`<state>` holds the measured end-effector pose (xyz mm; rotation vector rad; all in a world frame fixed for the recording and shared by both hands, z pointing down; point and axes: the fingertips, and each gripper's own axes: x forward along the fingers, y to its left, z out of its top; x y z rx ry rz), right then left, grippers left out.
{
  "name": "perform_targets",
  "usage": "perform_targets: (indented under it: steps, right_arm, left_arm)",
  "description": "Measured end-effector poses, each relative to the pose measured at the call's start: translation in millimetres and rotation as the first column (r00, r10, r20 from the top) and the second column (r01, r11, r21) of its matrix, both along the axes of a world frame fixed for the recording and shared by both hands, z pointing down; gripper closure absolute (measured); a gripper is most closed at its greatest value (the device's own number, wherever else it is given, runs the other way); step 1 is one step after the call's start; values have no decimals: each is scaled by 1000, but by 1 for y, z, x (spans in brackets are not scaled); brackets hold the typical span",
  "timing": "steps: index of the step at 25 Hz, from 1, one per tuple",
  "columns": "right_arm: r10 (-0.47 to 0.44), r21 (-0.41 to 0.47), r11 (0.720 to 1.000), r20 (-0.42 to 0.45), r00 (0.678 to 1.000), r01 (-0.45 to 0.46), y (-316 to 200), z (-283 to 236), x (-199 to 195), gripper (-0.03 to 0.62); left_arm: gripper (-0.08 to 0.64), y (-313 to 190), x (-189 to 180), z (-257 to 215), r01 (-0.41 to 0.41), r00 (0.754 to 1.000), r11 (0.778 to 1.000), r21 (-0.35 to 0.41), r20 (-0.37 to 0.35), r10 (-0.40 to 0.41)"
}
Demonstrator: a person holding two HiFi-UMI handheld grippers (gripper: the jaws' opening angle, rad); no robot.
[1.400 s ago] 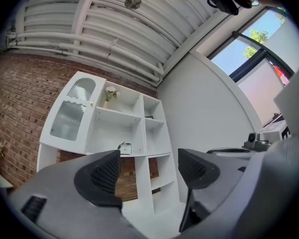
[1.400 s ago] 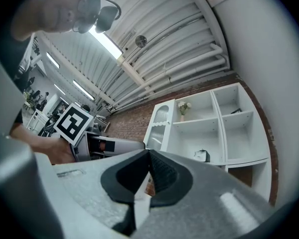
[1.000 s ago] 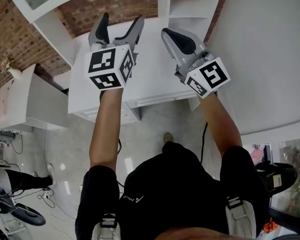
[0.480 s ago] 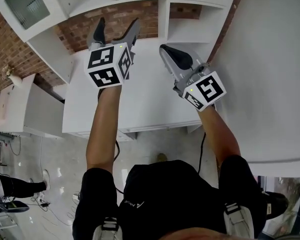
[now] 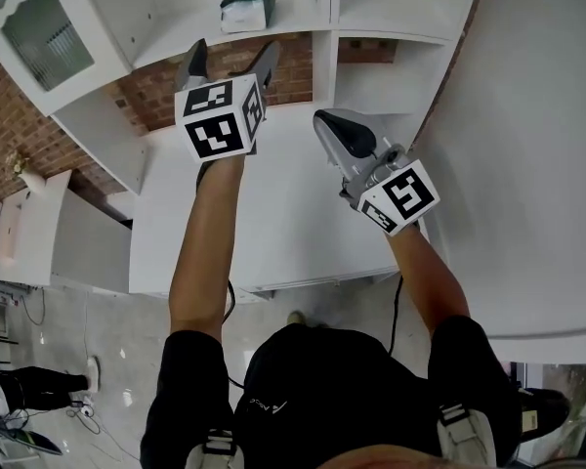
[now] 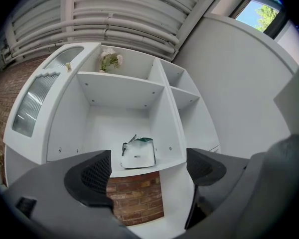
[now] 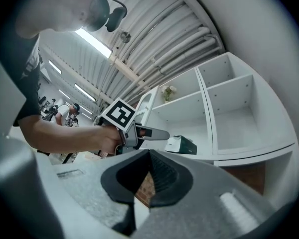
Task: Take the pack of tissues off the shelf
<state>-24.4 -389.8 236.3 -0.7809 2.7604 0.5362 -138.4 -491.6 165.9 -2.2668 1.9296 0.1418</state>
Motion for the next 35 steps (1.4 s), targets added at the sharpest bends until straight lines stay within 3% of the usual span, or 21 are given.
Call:
perform_targets:
  steps: [10,23,29,35]
  right_arm:
    - [20,34,999,-53,998,-18,-24,8,-23,591]
    - [-31,29,999,-49,998,32,-53,9,-5,591]
    - [-51,20,998,-43,998,52,-60,13,-3,591]
    - [-55,13,998,-36,998,56,-66,16,-4,591]
  left_arm:
    - [72,-64,-12,-4,3,1000,999,-49,-6,-3]
    - [66,-124,-9,0,85,996,981,-176,39,-80]
    - [69,-141,-13,5,120,992,974,-191,60,-111]
    - [198,-140,-23,4,182,981,969,-169,99,-167]
